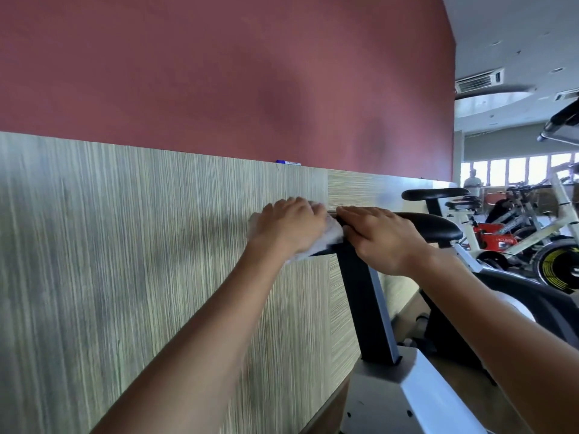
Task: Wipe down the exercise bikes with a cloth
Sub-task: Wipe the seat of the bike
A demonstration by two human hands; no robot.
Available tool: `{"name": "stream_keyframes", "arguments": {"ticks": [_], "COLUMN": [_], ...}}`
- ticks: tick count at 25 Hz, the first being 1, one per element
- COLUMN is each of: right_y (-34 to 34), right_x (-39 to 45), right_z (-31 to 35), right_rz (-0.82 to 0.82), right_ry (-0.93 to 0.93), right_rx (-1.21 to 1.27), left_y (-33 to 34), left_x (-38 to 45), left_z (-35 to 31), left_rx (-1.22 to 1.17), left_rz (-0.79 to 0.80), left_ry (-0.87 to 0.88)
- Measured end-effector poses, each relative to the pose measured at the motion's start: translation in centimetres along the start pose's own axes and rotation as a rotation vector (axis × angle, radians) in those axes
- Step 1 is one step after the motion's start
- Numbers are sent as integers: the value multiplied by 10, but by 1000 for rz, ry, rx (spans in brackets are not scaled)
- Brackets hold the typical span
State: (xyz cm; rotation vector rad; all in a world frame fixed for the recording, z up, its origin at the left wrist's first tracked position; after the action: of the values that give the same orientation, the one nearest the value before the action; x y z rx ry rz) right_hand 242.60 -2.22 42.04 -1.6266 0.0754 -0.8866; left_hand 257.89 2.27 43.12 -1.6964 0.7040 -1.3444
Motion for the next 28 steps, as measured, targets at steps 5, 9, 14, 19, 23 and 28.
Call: {"name": "stream_keyframes", "arguments": {"ticks": [5,9,14,19,23,28], "right_y": [-4,0,-13,-26,-19,-31], "right_x": [1,1,14,55,56,56], "right_z": [0,-3,-14,-46,-43,-52], "right_rz": [44,6,118,207,231,174], "right_ry": [-21,-35,-151,14,158,244], "right_rx": [-1,16,27,193,270,456], "left_y": [-8,-25,-4,6,-5,-14], "left_x": [5,9,18,44,46,24], "left_z": [8,10,15,20,-1,-32], "left_rx": [-103,-110,-144,-85,103,87], "left_rz": [99,-75,109,314,356,370], "left_ry": [-43,-291,-276,-216,-65,114]}}
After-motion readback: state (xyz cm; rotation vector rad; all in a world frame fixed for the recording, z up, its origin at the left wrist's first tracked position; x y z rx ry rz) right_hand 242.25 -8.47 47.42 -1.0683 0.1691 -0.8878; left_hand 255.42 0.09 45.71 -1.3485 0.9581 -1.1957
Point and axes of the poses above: each hand's wrist, its own x-axis towards the middle knuckle, its own y-axis out of the palm, z = x × y, the point moved 5 cm from there along x, towards the middle knuckle, and after that the axes turned 7 degrees about z, right-handed, at the moved point
